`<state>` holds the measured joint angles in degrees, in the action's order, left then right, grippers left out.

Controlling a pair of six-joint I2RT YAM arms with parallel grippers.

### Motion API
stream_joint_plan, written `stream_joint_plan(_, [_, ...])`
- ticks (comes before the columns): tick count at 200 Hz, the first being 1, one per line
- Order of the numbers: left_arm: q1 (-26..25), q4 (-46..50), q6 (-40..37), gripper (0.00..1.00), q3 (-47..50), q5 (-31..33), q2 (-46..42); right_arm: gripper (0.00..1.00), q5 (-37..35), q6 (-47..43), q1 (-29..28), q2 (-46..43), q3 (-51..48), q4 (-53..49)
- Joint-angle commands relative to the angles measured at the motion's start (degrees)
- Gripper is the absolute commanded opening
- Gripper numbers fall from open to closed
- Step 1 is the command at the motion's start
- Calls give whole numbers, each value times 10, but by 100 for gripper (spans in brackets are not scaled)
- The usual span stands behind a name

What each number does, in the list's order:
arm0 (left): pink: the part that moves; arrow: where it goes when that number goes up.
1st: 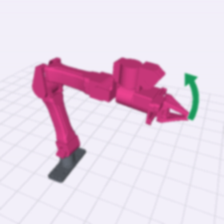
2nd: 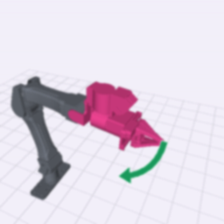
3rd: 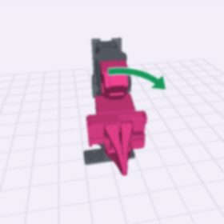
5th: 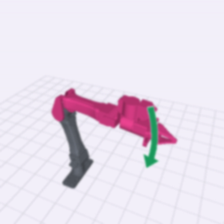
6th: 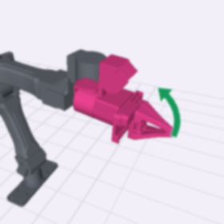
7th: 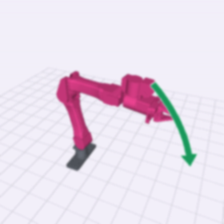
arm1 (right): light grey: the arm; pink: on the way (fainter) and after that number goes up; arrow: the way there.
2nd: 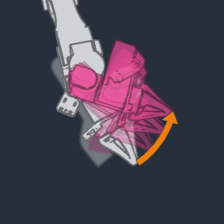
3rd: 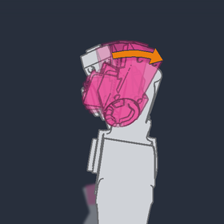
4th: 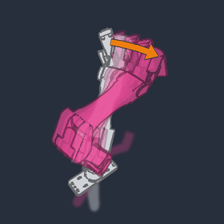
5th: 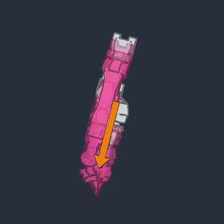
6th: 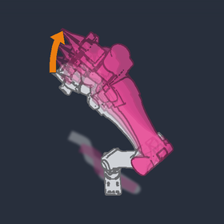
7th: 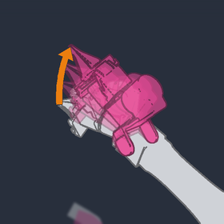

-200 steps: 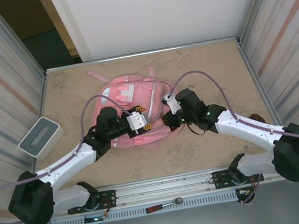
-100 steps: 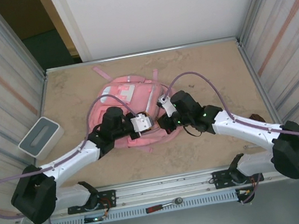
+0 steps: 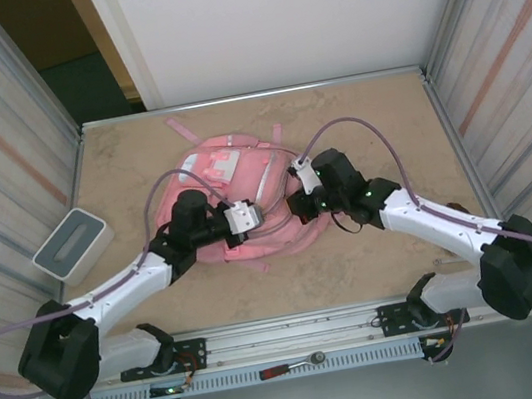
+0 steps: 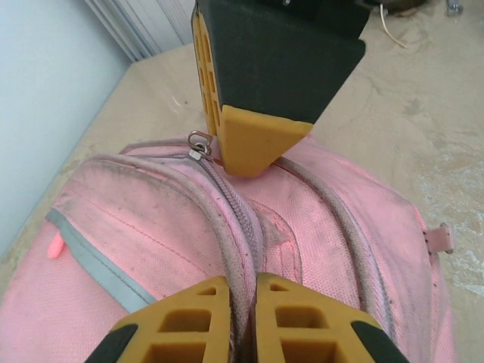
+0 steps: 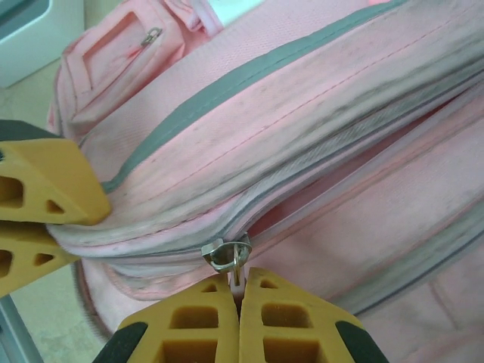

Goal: Pack the student bag

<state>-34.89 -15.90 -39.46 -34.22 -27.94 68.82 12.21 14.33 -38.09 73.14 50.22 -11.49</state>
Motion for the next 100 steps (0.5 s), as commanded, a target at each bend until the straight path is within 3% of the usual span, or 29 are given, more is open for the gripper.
stream_joint_plan(1, [48,-40,21,1,32,-5,-41,0,-48,-1,31,13,29,-27])
stream_joint_plan(27, [57,-30,18,14,31,-6,-47,0,-16,9,16,25,40,-6])
stream_joint_plan(63, [49,33,45,46,-7,-41,-50,0,3,27,-19,19,44,16])
stream_joint_plan(100, [-10,83,21,56,-37,10,-40,0,6,37,-45,10,56,24])
